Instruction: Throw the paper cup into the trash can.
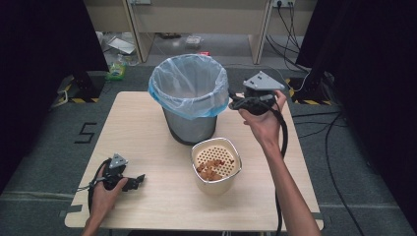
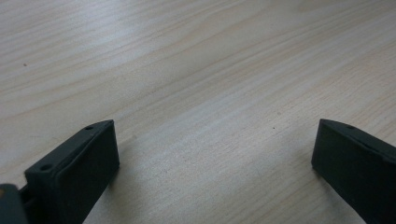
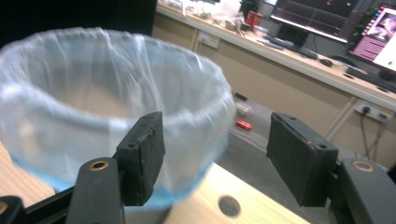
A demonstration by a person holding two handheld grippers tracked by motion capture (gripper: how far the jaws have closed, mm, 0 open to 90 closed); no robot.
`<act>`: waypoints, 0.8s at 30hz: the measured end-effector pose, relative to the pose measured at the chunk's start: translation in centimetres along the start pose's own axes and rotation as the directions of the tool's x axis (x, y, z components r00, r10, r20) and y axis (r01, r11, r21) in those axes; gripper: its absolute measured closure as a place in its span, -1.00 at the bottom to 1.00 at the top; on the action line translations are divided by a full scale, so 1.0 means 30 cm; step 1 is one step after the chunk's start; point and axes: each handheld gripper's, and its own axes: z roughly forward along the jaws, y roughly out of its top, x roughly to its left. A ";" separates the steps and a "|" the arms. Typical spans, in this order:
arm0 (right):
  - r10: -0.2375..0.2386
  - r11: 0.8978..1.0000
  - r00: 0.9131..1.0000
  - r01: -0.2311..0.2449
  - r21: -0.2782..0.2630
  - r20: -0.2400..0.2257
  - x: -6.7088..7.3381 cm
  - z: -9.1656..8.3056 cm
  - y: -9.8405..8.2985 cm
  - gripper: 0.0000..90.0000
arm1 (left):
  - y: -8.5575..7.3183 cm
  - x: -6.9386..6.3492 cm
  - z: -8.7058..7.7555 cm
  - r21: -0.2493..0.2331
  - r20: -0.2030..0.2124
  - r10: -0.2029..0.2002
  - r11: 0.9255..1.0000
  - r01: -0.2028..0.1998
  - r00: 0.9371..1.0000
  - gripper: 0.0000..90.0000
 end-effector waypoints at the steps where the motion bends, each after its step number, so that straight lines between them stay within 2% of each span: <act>1: 0.007 1.000 1.000 -0.007 0.015 0.002 -0.013 -0.019 -0.036 -0.19 | 0.000 0.000 0.000 -0.001 0.000 0.000 1.000 0.000 1.000 -1.00; 3: 0.007 1.000 1.000 -0.008 0.020 0.009 -0.019 -0.029 -0.055 -0.19 | 0.000 0.000 0.000 0.000 0.000 0.000 1.000 0.000 1.000 -1.00; 4: 0.017 0.999 1.000 -0.017 0.034 0.010 -0.030 -0.050 -0.090 -0.19 | 0.000 0.000 0.000 0.000 0.000 0.000 1.000 0.000 1.000 -1.00; 5: 0.017 0.999 1.000 -0.017 0.034 0.010 -0.030 -0.050 -0.090 -0.19 | 0.000 0.000 0.000 -0.001 0.000 0.000 1.000 0.000 1.000 -1.00; 8: 0.023 0.999 1.000 -0.024 0.048 0.014 -0.043 -0.083 -0.150 -0.20 | 0.000 0.000 0.000 0.001 0.000 0.001 1.000 -0.001 1.000 -1.00; 10: 0.029 0.997 0.999 -0.031 0.066 0.024 -0.056 -0.118 -0.220 -0.20 | 0.000 0.000 0.000 0.001 0.000 0.001 1.000 -0.001 1.000 -1.00; 11: 0.029 0.997 0.999 -0.031 0.066 0.024 -0.056 -0.118 -0.220 -0.21 | 0.000 0.000 0.000 0.001 0.001 0.000 1.000 0.000 1.000 -1.00; 12: 0.055 0.995 0.998 -0.057 0.077 0.030 -0.068 -0.138 -0.269 -0.22 | 0.000 0.000 0.000 0.001 0.000 0.001 1.000 -0.001 1.000 -1.00; 13: 0.063 0.995 0.997 -0.066 0.080 0.035 -0.075 -0.148 -0.293 -0.22 | 0.000 0.000 0.000 0.001 0.000 0.001 1.000 -0.001 1.000 -1.00; 14: 0.063 0.995 0.997 -0.066 0.080 0.035 -0.075 -0.148 -0.293 -0.22 | 0.000 0.000 0.000 0.001 0.000 0.001 1.000 -0.001 1.000 -1.00; 15: 0.090 0.992 0.995 -0.093 0.086 0.038 -0.088 -0.166 -0.341 -0.22 | 0.000 0.000 0.000 0.001 0.000 0.001 1.000 -0.001 1.000 -1.00; 16: 0.090 0.992 0.995 -0.093 0.086 0.038 -0.088 -0.166 -0.341 -0.22 | 0.000 0.000 0.000 0.001 0.000 0.001 1.000 -0.001 1.000 -1.00; 21: 0.140 0.982 0.989 -0.145 0.117 0.051 -0.106 -0.212 -0.456 -0.22 | 0.000 0.000 0.000 0.002 0.001 0.001 1.000 -0.001 1.000 -1.00; 22: 0.140 0.982 0.989 -0.145 0.117 0.051 -0.106 -0.212 -0.456 -0.22 | 0.000 0.000 0.000 0.001 0.001 0.001 1.000 -0.001 1.000 -1.00; 24: 0.156 0.979 0.986 -0.162 0.126 0.059 -0.109 -0.228 -0.498 -0.22 | 0.000 0.000 0.000 0.001 0.001 0.000 1.000 0.000 1.000 -1.00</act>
